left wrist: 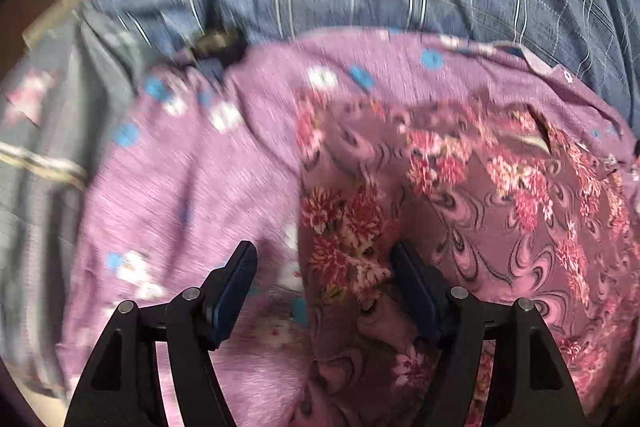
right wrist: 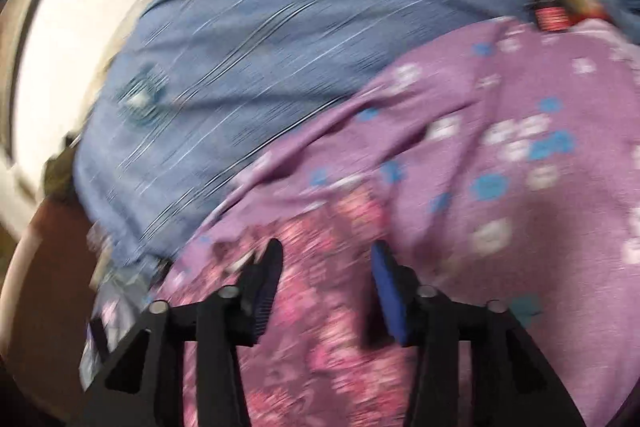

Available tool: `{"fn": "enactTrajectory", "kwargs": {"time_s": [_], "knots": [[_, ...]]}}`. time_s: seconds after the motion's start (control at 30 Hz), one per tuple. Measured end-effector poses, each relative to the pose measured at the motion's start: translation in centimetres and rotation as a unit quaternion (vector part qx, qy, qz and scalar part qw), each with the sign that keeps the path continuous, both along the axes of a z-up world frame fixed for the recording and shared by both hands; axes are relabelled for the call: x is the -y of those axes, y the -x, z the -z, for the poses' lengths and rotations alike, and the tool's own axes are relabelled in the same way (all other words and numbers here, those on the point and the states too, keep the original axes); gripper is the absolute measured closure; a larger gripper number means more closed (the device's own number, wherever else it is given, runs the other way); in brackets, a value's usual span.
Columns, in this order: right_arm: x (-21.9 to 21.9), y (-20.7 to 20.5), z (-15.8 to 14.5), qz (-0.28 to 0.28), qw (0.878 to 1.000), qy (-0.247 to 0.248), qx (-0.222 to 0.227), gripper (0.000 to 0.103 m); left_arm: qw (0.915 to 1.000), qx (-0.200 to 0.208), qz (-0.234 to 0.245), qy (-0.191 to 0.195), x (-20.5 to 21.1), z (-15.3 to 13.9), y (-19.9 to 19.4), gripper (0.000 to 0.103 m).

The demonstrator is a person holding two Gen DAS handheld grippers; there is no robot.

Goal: Fold small clothes

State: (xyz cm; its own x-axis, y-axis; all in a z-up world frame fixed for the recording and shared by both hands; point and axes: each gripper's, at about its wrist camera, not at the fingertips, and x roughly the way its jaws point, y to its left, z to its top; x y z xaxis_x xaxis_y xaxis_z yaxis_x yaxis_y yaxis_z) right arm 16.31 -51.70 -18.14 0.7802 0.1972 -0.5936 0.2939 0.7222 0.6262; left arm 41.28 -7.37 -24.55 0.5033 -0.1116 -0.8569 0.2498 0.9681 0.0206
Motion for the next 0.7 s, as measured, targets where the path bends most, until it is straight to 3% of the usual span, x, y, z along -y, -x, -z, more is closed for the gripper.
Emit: {"fn": "enactTrajectory", "kwargs": {"time_s": [0.07, 0.17, 0.2, 0.23, 0.33, 0.4, 0.43, 0.5, 0.57, 0.63, 0.7], "knots": [[-1.5, -1.0, 0.5, -0.035, 0.999, 0.000, -0.009, 0.078, 0.9994, 0.034, 0.008, 0.000, 0.3, -1.5, 1.0, 0.035], [-2.9, -2.9, 4.3, -0.073, 0.990, 0.002, -0.117, 0.080, 0.9960, 0.042, 0.035, 0.071, 0.4, -2.4, 1.8, 0.034], [-2.9, -3.0, 4.8, -0.070, 0.991, -0.003, -0.118, 0.084, 0.9952, 0.026, 0.048, 0.081, 0.8, -1.9, 1.7, 0.034], [-2.9, -2.9, 4.2, -0.061, 0.993, 0.000, -0.104, 0.078, 0.9959, 0.016, 0.052, 0.072, 1.1, -1.3, 1.6, 0.034], [-3.0, -2.0, 2.4, -0.074, 0.996, -0.018, -0.051, 0.079, 0.9987, -0.014, 0.046, -0.018, 2.5, 1.8, 1.0, 0.031], [-3.9, -2.2, 1.7, -0.091, 0.995, 0.008, -0.042, 0.077, 0.9990, -0.021, 0.038, 0.005, 2.2, 2.4, 0.7, 0.028], [-4.7, -2.5, 2.1, -0.115, 0.992, 0.013, -0.055, 0.073, 0.9988, -0.030, 0.035, 0.016, 1.9, 2.2, 0.6, 0.028], [-6.4, -3.9, 4.4, -0.164, 0.980, 0.002, -0.109, 0.074, 0.9981, -0.034, 0.036, 0.036, 1.3, 2.0, 0.6, 0.028], [-6.6, -3.1, 3.8, -0.154, 0.985, 0.018, -0.082, 0.073, 0.9970, -0.037, 0.034, 0.058, -0.2, 2.1, 0.1, 0.029], [-6.4, -2.4, 3.3, -0.170, 0.983, -0.003, -0.069, 0.072, 0.9946, -0.033, 0.023, 0.096, -2.2, 0.8, 0.7, 0.030], [-5.3, -0.6, 2.6, -0.152, 0.987, -0.022, -0.050, 0.066, 0.9920, -0.022, -0.003, 0.124, -4.5, -0.4, 2.0, 0.030]]}}
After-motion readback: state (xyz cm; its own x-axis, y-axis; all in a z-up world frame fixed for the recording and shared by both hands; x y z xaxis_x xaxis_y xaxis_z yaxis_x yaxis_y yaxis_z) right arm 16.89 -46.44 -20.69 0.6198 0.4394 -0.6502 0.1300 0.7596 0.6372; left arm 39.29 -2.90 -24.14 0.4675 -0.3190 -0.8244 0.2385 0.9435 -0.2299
